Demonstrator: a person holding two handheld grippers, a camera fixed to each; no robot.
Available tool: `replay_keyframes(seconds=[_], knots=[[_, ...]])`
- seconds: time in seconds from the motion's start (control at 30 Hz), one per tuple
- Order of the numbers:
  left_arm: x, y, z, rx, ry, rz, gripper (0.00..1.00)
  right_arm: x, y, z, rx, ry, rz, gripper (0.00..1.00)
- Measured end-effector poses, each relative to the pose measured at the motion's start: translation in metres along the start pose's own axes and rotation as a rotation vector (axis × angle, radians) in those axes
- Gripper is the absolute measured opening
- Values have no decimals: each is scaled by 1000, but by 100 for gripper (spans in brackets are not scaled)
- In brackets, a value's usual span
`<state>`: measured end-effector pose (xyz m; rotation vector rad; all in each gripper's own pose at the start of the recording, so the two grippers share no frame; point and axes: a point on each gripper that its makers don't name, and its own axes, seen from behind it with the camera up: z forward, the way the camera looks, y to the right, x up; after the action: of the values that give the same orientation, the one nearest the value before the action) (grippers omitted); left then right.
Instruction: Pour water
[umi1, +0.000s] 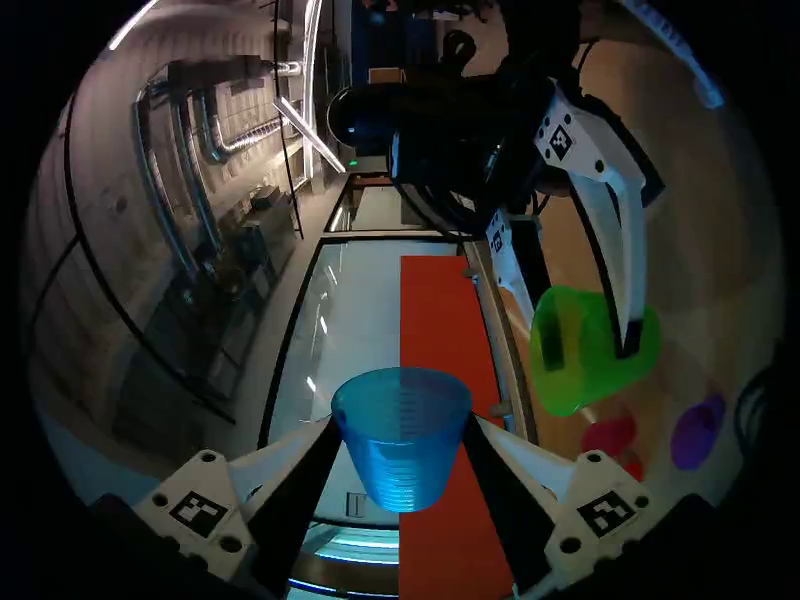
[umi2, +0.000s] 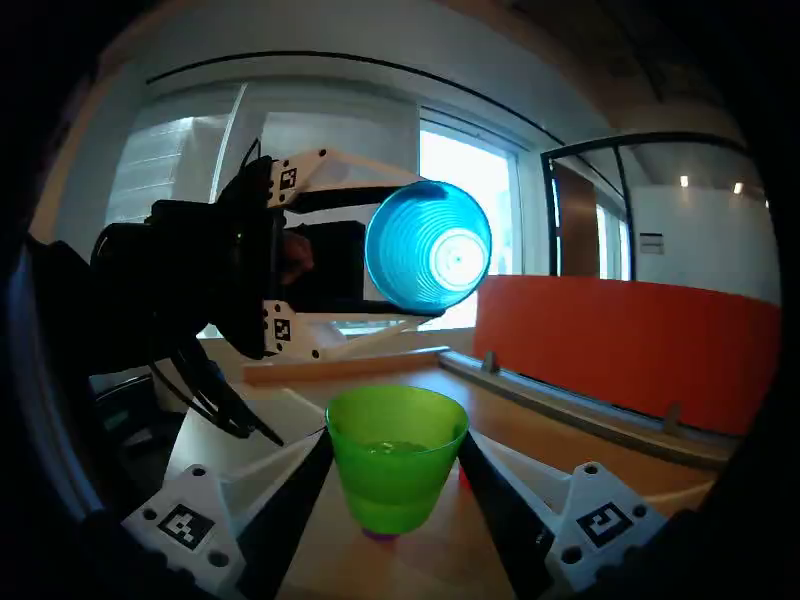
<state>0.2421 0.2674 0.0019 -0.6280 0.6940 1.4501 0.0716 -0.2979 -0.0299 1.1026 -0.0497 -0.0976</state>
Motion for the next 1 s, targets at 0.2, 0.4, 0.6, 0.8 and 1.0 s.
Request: replay_keyframes(seconds=[0.2, 0.4, 0.6, 0.8, 1.0], knots=[[-4, 6, 1, -7, -8, -59, 85, 0, 0, 0, -2, -1, -2, 90], [-11, 13, 0, -15, -26, -139, 85, 1, 1, -1, -3, 0, 0, 90], [-19, 20, 1, -19, -52, -232, 85, 3, 2, -2, -5, -1, -5, 90], [-29, 26, 2, -23, -71, -412, 85, 5, 2, -3, -9, 2, -5, 90], [-45, 26, -2, -7, -98, -621, 85, 6, 3, -5, -13, 3, -9, 90]])
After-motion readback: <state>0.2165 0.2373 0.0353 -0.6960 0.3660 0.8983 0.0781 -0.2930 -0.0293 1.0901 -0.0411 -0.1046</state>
